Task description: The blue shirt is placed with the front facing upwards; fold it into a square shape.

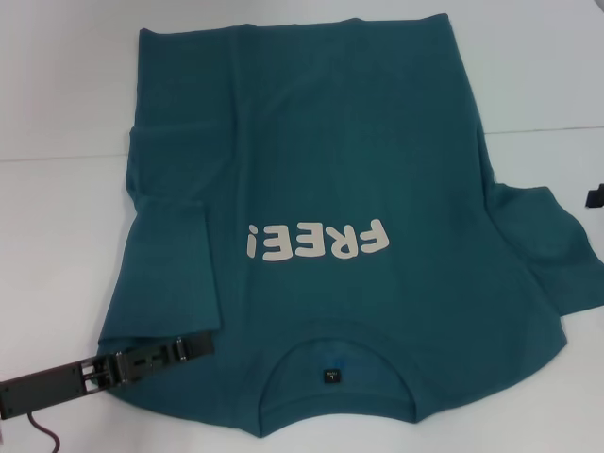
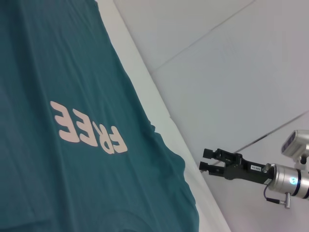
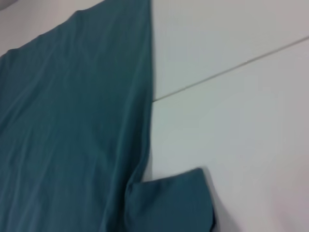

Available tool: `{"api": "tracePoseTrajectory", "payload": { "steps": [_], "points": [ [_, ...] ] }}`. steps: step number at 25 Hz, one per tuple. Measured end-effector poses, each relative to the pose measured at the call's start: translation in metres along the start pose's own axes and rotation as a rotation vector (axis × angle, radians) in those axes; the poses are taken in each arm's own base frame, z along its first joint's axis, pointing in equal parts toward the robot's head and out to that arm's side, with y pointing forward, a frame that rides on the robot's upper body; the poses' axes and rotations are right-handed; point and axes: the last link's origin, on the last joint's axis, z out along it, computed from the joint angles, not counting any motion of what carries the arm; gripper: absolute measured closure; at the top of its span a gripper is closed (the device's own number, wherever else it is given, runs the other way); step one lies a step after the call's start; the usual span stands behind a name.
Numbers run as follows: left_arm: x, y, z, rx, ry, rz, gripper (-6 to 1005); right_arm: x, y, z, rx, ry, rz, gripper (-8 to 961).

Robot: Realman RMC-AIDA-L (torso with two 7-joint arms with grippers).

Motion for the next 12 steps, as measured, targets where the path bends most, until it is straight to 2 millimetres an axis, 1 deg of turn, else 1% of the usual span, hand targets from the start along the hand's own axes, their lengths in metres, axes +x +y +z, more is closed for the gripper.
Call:
{"api": "tracePoseTrajectory", "payload": {
  "steps": [6, 9, 12],
  "points": [
    [0.001, -0.001, 0.001, 0.009, 0.005, -0.001, 252, 0.004, 0.008, 0.013, -0.008, 0.014, 0.021, 55],
    [0.001, -0.001, 0.001, 0.010, 0.006, 0.000, 252, 0.003, 0.016, 0.019, -0.002, 0.019, -0.006, 75],
    [0.000, -0.003, 0.001, 0.019, 0.009, -0.002, 253, 0.003, 0.022, 0.026, 0.014, 0.031, -0.043, 75]
  ]
}}
